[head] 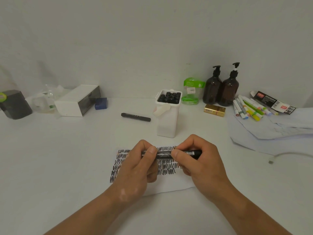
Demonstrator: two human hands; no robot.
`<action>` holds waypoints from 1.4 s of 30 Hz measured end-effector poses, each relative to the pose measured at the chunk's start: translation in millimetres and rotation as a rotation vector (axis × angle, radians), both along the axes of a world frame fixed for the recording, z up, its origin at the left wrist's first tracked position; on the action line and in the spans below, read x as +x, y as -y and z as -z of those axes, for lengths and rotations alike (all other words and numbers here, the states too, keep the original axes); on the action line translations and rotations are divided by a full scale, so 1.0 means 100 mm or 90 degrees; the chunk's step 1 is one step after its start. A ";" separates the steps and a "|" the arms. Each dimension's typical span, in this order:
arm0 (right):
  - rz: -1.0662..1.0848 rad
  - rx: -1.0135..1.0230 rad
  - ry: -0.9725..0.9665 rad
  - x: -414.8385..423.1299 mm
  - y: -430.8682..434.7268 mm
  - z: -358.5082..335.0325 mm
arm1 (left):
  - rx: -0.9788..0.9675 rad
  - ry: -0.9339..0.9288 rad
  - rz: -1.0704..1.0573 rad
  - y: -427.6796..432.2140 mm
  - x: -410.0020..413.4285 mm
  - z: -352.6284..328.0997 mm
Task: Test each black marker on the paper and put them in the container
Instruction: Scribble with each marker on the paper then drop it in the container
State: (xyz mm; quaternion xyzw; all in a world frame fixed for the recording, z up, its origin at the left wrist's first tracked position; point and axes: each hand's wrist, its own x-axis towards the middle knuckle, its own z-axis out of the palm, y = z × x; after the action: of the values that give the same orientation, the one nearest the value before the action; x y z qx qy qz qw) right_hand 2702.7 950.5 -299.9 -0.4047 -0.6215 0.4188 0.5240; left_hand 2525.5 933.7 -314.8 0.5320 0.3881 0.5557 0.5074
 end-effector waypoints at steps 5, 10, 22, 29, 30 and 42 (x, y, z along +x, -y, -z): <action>-0.006 0.001 0.000 0.00 0.01 -0.01 | 0.010 0.001 0.032 -0.02 -0.03 0.02; -0.077 -0.043 -0.018 0.03 0.02 -0.04 | 0.035 -0.052 0.042 -0.10 -0.19 0.06; -0.125 -0.037 0.081 -0.08 0.08 0.07 | 0.027 -0.038 0.017 -0.11 -0.21 0.09; -0.066 0.004 0.036 0.01 0.03 0.03 | 0.085 -0.231 -0.011 -0.05 -0.20 -0.01; -0.082 0.003 0.016 0.02 0.03 0.03 | 0.095 -0.264 -0.004 -0.04 -0.19 -0.01; 0.109 -0.008 -0.176 0.36 -0.16 -0.09 | 0.084 -0.269 -0.101 -0.17 -0.35 0.07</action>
State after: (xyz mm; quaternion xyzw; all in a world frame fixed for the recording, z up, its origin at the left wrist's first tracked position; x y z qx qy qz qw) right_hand 2738.6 966.9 -290.5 -0.3980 -0.5038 0.4285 0.6358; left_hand 2490.7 950.9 -321.3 0.6366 0.4892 0.4940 0.3338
